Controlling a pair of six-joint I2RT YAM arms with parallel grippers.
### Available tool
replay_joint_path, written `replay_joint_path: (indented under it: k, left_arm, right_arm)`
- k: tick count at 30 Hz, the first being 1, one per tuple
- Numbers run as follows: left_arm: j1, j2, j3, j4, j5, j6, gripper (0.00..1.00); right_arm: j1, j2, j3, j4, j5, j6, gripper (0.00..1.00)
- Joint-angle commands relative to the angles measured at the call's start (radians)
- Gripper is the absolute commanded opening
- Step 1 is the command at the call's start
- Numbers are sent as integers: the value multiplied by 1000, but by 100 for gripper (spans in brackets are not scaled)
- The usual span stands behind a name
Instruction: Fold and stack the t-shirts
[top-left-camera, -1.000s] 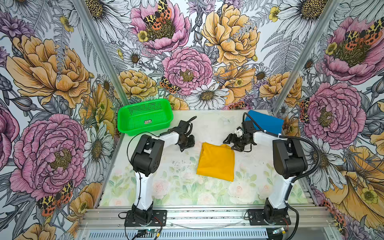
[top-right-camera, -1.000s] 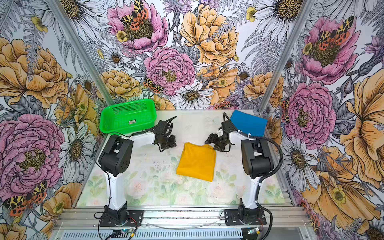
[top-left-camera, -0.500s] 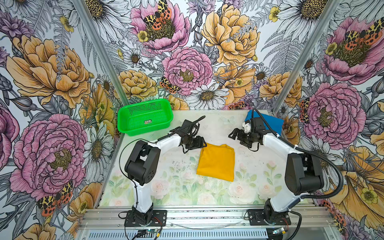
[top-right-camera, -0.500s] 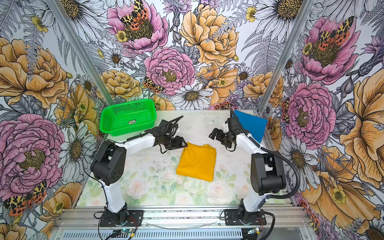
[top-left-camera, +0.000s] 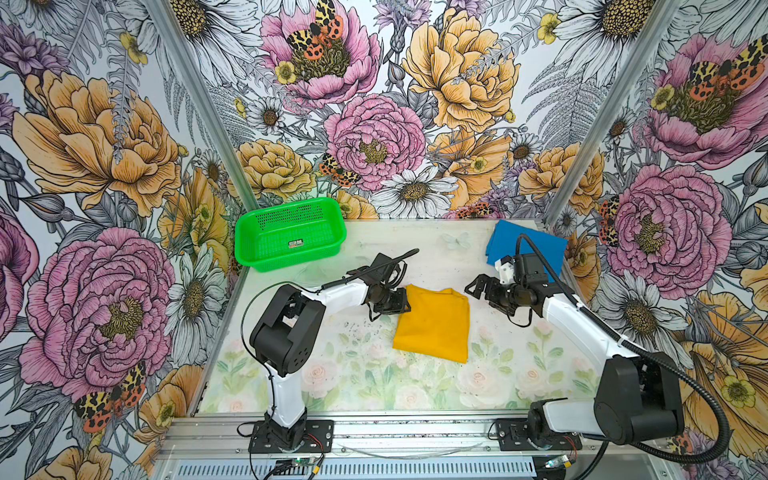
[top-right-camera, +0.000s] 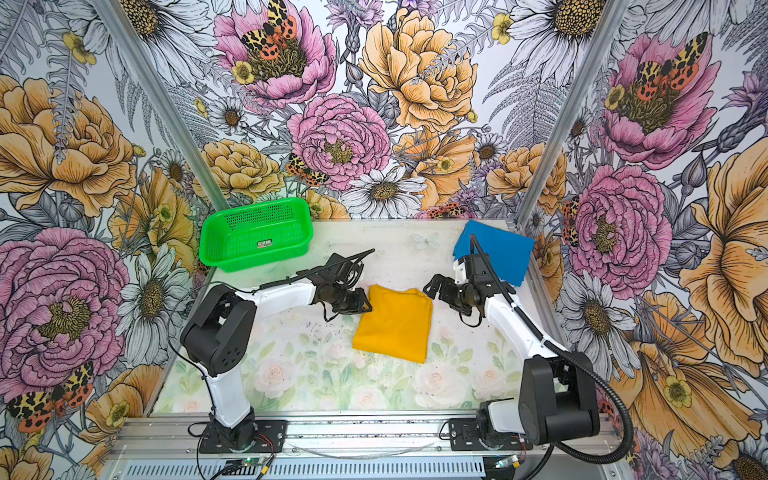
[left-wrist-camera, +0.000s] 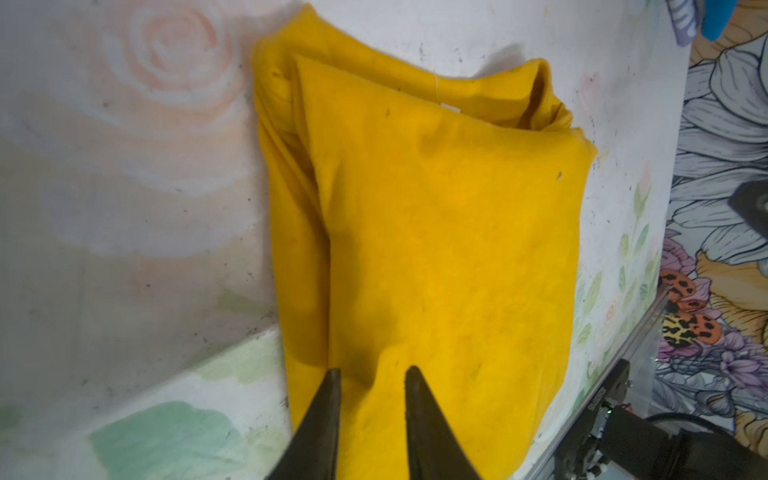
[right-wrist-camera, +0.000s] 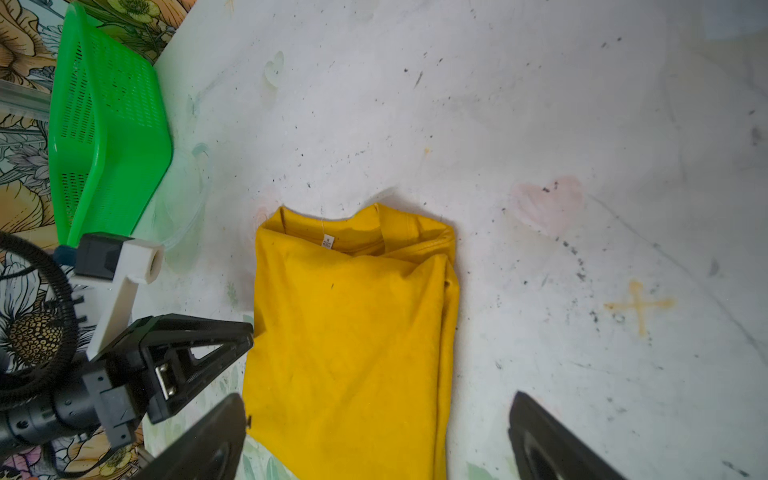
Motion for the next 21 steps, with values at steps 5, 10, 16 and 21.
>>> replay_joint_path:
  k: [5, 10, 16, 21]
  left_arm:
    - [-6, 26, -45, 5, -59, 5, 0]
    - [-2, 28, -65, 5, -83, 10, 0]
    - [-2, 25, -100, 6, -108, 16, 0]
    - [-2, 23, -146, 34, -114, 13, 0]
  right_arm:
    - [54, -14, -90, 2, -39, 28, 99]
    - [110, 15, -124, 3, -7, 52, 99]
    - [184, 80, -132, 32, 0, 86, 100]
    - [266, 175, -113, 102, 5, 137, 99]
